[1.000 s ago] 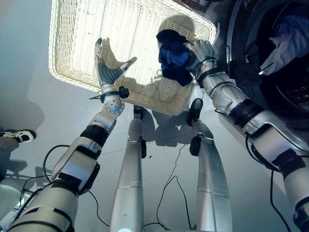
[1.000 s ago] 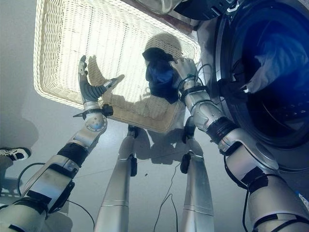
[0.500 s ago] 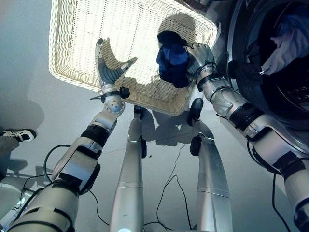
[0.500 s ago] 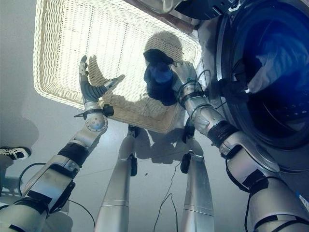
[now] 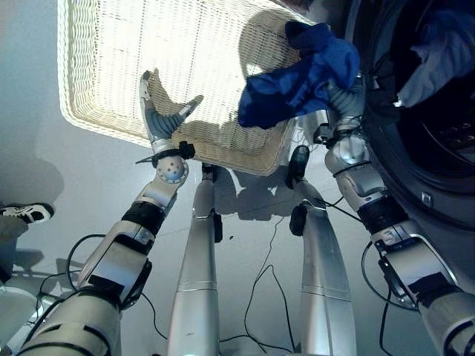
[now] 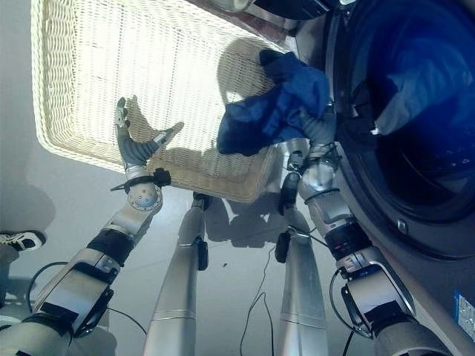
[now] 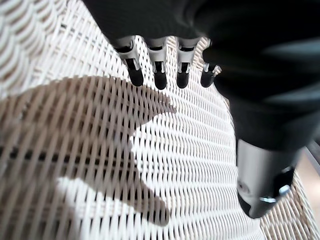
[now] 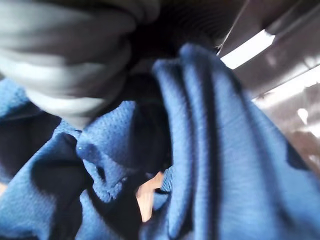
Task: Put the clothes into the washing machine.
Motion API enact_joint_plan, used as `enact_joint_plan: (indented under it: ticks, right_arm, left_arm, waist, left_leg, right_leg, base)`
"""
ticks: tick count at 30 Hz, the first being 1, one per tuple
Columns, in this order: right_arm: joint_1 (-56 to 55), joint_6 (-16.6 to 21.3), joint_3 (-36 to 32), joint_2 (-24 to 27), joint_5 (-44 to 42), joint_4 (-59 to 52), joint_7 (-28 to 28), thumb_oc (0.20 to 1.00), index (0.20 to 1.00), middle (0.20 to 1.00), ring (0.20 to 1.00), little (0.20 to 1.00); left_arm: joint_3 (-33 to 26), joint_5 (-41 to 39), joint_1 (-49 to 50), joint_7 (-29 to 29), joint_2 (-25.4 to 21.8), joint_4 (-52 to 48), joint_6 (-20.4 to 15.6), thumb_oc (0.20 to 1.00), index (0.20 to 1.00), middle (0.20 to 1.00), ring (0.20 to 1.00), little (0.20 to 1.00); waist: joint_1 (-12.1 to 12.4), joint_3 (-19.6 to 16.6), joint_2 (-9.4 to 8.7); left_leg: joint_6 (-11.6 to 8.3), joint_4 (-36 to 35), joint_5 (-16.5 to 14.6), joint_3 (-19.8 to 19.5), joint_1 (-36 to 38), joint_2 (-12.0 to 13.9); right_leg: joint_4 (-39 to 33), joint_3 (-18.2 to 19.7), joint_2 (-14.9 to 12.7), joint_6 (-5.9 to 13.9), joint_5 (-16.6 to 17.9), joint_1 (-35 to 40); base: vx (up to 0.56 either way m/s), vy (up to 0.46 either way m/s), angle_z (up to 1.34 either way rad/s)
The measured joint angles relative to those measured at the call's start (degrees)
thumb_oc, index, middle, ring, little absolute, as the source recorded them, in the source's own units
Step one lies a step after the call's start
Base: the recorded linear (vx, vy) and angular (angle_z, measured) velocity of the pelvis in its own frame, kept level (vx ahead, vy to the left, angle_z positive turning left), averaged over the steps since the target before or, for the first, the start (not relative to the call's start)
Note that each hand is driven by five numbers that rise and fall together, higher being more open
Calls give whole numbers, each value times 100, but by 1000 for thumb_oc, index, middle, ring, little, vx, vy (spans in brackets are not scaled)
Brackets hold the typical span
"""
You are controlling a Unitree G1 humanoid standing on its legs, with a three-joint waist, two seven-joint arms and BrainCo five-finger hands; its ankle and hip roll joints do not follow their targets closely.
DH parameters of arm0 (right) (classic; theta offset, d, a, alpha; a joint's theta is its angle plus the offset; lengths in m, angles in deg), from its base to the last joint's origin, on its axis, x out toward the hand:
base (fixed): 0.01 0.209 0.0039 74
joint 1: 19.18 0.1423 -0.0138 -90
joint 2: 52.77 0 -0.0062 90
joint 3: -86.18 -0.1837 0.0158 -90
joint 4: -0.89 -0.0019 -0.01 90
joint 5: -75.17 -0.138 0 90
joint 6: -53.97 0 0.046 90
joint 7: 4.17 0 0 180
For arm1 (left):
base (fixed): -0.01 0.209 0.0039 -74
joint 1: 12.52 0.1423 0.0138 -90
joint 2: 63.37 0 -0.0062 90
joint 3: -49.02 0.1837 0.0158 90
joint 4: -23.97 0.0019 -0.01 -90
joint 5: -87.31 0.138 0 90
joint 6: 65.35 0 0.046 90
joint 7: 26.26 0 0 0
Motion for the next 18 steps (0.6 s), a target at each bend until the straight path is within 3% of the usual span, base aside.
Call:
enact_joint_plan:
  ticks: [8, 14, 18]
  right_arm:
    - [5, 782, -754, 352, -709, 475, 661, 200, 200, 200, 200, 200]
    - [189, 1033, -876, 615, -734, 720, 1116, 200, 200, 200, 200, 200]
    - [434, 1011, -932, 722, -942, 1174, 1283, 200, 200, 200, 200, 200]
  left_arm:
    - [-5, -13, 31, 11, -92, 26, -61, 1000, 1000, 1000, 1000, 1000]
    - [-2, -60, 37, -11, -247, 50, -221, 1000, 1000, 1000, 1000, 1000]
    - [2, -78, -4, -69, -349, 168, -235, 1000, 1000, 1000, 1000, 1000]
  waist:
    - [-51, 0, -1]
    - [-51, 1, -2]
    - [-48, 1, -3]
  left_leg:
    - [-29, 46, -42, 29, 0, 136]
    - [-34, 48, -46, 28, 3, 150]
    - [-33, 50, -46, 21, 7, 151]
  right_leg:
    - [-150, 10, 146, -28, 83, 55]
    - [-195, -3, 160, -61, 122, 81]
    - [-261, -13, 163, -38, 149, 124]
  base:
    - [1, -14, -7]
    - [0, -2, -1]
    - [0, 0, 0]
